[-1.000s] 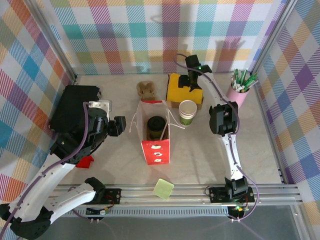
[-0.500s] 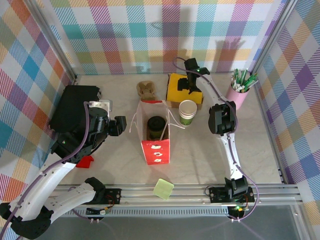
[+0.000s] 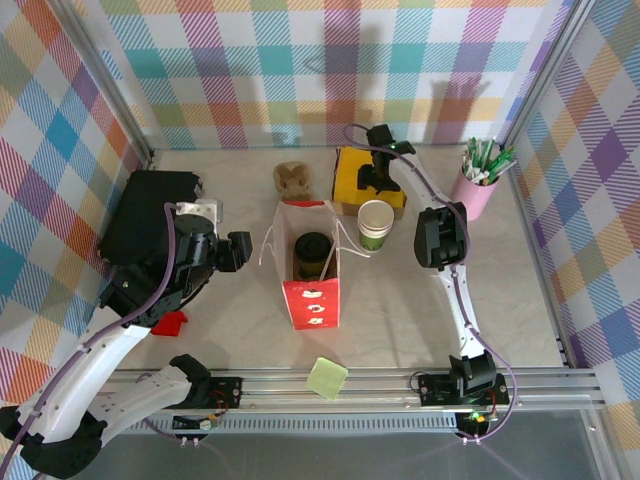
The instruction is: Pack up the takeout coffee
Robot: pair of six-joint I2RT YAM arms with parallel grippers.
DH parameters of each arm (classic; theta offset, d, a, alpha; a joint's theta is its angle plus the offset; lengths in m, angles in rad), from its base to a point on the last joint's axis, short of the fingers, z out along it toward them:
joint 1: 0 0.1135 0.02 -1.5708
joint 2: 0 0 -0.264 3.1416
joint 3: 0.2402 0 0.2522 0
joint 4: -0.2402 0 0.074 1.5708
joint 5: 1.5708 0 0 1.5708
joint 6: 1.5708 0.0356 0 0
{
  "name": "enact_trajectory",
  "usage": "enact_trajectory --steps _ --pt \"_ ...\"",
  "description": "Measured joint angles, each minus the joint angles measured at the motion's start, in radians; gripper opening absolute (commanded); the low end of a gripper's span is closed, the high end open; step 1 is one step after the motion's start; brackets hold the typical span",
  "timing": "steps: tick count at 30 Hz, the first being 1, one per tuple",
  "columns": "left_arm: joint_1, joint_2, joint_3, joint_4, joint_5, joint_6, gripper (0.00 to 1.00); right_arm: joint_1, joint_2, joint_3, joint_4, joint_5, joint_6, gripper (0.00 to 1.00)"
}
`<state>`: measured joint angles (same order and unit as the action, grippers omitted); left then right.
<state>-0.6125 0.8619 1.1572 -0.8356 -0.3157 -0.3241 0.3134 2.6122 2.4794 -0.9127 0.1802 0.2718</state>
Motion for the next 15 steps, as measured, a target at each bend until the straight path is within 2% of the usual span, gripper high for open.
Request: enact_trajectory --steps 7,15 --pt "0.0 -0.007 0.0 -0.006 0.0 -0.002 0.66 -0.005 0.0 0.0 0.0 -0.028 0.001 0.42" --pt "0.0 -0.018 0.0 -0.021 0.0 -0.002 0.66 -0.007 -0.017 0.0 0.0 -0.042 -0.005 0.26"
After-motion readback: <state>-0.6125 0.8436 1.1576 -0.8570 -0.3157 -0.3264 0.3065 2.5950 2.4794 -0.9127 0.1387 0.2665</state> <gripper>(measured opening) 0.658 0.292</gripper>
